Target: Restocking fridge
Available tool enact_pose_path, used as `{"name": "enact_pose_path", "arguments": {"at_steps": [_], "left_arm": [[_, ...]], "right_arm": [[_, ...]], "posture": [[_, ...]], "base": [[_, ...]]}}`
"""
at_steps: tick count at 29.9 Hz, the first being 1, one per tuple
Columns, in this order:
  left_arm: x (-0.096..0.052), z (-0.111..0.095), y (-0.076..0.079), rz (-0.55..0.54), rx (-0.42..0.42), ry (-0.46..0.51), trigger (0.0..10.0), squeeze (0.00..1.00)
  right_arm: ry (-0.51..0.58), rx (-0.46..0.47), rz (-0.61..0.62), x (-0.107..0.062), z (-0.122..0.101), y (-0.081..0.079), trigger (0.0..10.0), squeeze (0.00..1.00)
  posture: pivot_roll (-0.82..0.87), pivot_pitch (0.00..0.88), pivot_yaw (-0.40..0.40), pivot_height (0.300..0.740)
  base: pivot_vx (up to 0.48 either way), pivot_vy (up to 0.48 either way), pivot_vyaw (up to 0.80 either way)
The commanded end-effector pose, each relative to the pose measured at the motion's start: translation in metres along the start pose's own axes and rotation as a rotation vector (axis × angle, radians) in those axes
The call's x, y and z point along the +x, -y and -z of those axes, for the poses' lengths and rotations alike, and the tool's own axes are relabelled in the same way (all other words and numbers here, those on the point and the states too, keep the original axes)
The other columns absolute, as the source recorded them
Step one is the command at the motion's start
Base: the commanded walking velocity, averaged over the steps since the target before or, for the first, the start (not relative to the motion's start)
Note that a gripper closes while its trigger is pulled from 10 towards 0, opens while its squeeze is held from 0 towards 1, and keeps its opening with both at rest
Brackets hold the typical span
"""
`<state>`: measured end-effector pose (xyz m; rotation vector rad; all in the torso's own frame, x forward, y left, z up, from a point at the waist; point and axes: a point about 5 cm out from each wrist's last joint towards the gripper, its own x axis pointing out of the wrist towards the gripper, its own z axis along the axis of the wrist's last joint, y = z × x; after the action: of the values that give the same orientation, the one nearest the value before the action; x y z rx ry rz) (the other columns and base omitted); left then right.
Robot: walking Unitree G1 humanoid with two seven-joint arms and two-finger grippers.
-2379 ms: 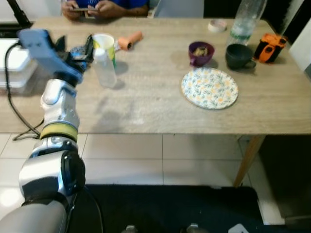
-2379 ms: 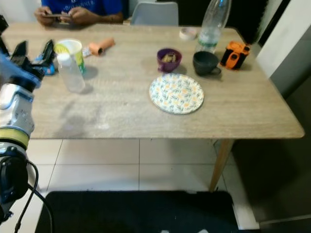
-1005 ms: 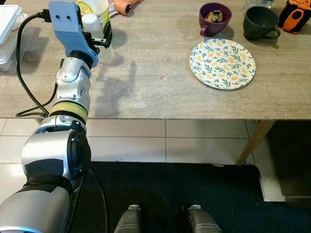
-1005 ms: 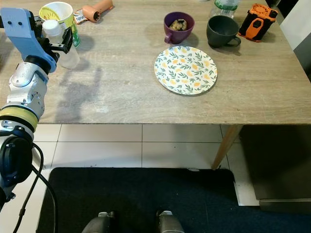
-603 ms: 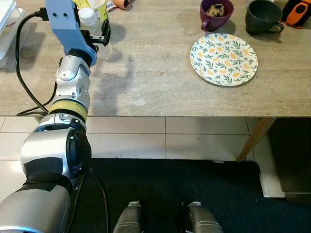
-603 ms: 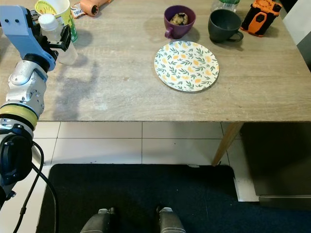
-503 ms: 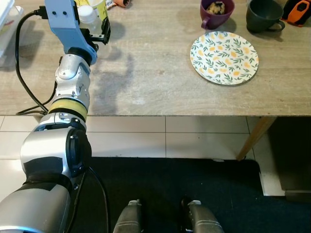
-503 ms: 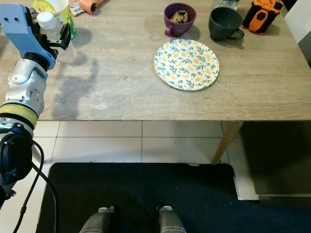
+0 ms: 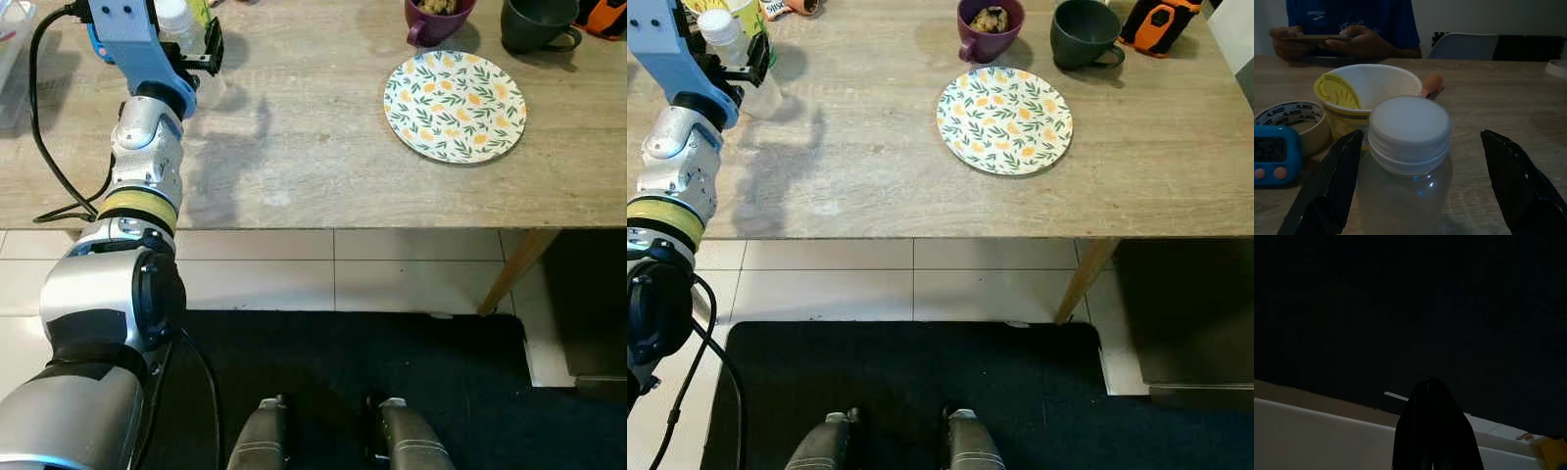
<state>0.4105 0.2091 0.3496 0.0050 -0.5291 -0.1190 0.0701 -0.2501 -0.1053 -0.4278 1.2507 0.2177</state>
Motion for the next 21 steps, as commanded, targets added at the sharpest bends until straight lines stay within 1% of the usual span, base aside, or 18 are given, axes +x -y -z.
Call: {"name": "enact_pose_path", "arguments": {"at_steps": [1,5,11,12,13,14,21], "left_arm": [[0.0018,0.0006,0.0051,0.012,-0.02,-0.002,10.0,0.0],[0.0035,-0.0027,0.007,0.019,-0.021,0.011,10.0,0.0],[0.0036,-0.0018,0.0086,0.024,-0.018,0.01,10.0,0.0],[0.0037,-0.0015,0.0093,0.026,-0.019,0.009,5.9,0.0],[0.0037,-0.0014,0.0097,0.028,-0.02,0.009,5.9,0.0],[0.0037,-0.001,0.0108,0.033,-0.023,0.01,0.0,0.0],[0.0032,0.0006,0.0115,0.034,-0.027,0.008,0.0,0.0]], "right_arm": [[-0.047,-0.009,-0.045,-0.0014,0.0147,-0.0153,10.0,0.0],[-0.042,-0.012,-0.043,-0.001,0.013,-0.0146,10.0,0.0],[-0.046,-0.012,-0.041,-0.0015,0.015,-0.0149,10.0,0.0],[-0.049,-0.012,-0.041,-0.0017,0.0161,-0.0153,10.0,0.0],[-0.05,-0.011,-0.041,-0.0018,0.0167,-0.0156,10.0,0.0],[-0.053,-0.011,-0.041,-0.0021,0.0178,-0.0158,10.0,0.0],[-0.055,-0.005,-0.039,-0.0013,0.016,-0.0167,10.0,0.0]], "posture": [[-0.18,0.486,0.017,0.74],[-0.17,0.481,0.018,0.74],[-0.18,0.475,0.022,0.74],[-0.18,0.471,0.024,0.74],[-0.18,0.471,0.024,0.74],[-0.18,0.471,0.024,0.74],[-0.18,0.464,0.027,0.74]], "base": [[0.0,0.0,0.0],[0.0,0.0,0.0],[0.0,0.0,0.0],[0.0,0.0,0.0],[0.0,0.0,0.0],[0.0,0.0,0.0],[0.0,0.0,0.0]]}}
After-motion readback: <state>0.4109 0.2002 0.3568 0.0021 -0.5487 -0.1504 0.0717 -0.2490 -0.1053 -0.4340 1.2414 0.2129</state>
